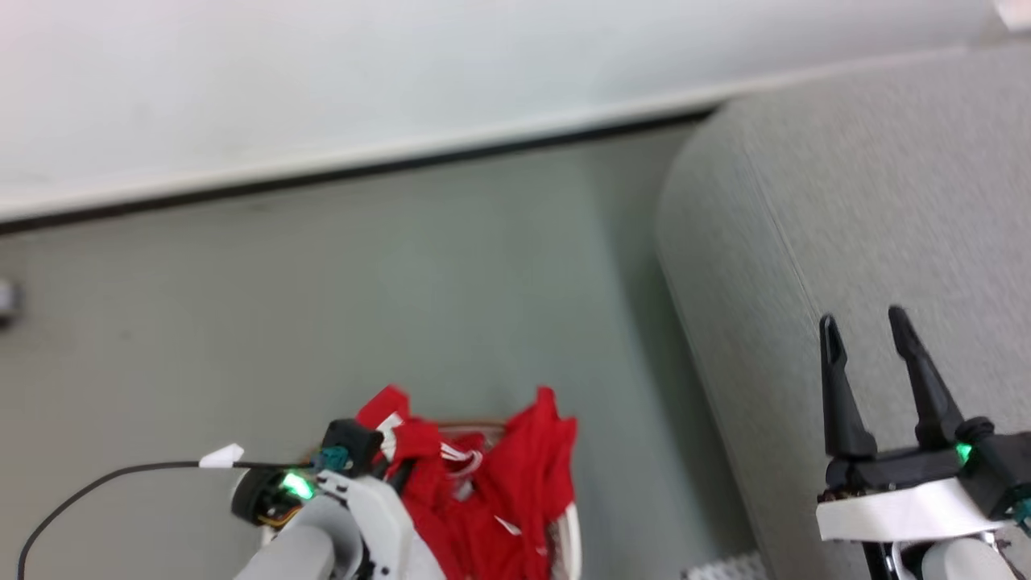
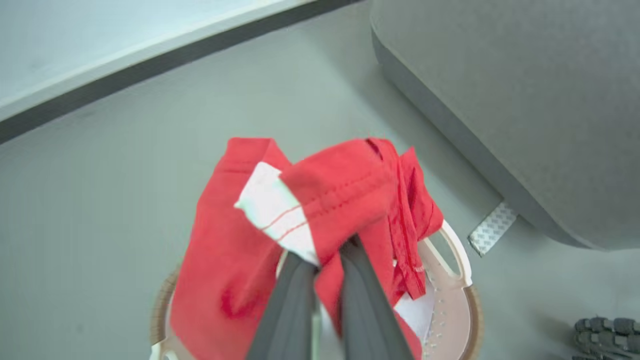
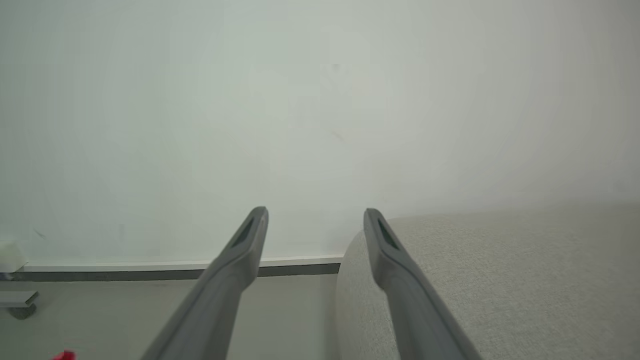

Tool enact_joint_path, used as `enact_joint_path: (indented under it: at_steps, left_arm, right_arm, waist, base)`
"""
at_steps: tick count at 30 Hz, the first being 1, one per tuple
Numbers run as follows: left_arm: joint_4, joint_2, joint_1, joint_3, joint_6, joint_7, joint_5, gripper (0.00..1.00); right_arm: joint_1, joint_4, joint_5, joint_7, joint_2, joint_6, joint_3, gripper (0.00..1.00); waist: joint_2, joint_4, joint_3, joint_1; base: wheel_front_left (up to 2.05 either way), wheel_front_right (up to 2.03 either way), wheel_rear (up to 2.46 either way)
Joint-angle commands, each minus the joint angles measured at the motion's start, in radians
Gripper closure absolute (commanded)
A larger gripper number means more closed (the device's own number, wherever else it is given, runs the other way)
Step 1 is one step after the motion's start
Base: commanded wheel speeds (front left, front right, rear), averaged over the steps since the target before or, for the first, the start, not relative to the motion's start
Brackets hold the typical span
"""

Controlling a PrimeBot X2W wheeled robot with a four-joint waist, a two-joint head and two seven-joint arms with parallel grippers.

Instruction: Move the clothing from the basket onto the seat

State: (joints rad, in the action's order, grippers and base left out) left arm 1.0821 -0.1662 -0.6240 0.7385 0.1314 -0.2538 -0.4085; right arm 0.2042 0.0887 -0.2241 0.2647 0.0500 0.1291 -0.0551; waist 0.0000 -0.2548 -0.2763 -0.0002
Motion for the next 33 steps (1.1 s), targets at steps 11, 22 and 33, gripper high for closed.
enact_joint_path:
  at_steps: [11,22,33]
  left_arm:
    - [-0.412,-0.041,0.072,-0.077,-0.055,-0.011,-0.022,1.00]
    - [-0.808,-0.099,0.012,-0.098,-0.107,0.131,-0.031,1.00]
    - [-0.937,-0.094,0.007,-0.061,-0.103,0.208,-0.042,1.00]
  right_arm:
    - [-0.081,0.011,-0.027,-0.001,0.036,0.003,-0.076,0.00]
    - [-0.064,0.025,-0.105,-0.001,0.081,0.003,-0.305,0.00]
    - [0.132,0.191,-0.174,-0.001,0.127,0.002,-0.592,0.00]
  waist:
    - [0.0000,0.190,0.239,0.0002]
    - [0.0000,0.242,0.297,0.0002]
    - [0.0000,0.280,0.315,0.0002]
  base:
    - [0.00,0.00,0.00]
    - [0.00,0.00,0.00]
    - [0.00,0.00,0.00]
